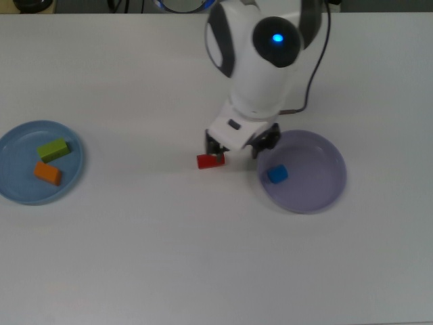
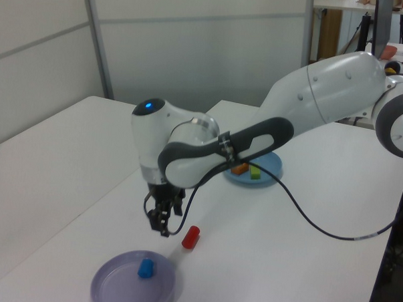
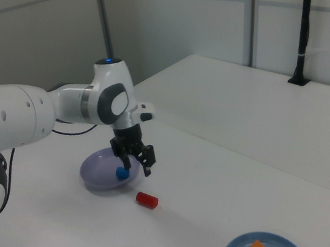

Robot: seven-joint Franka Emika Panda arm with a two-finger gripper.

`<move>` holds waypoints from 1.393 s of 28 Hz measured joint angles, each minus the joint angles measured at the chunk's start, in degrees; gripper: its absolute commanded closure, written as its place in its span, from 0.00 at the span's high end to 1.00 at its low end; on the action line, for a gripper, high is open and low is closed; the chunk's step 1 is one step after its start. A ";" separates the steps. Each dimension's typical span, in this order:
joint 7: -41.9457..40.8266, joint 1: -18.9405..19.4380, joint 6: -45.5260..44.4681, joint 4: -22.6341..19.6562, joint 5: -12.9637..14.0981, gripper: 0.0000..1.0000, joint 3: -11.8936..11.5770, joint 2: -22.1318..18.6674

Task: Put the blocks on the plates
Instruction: 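Move the gripper to the red block and grasp it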

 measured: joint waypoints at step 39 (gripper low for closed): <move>-10.11 -4.44 0.35 -5.36 -1.38 0.44 -0.51 2.84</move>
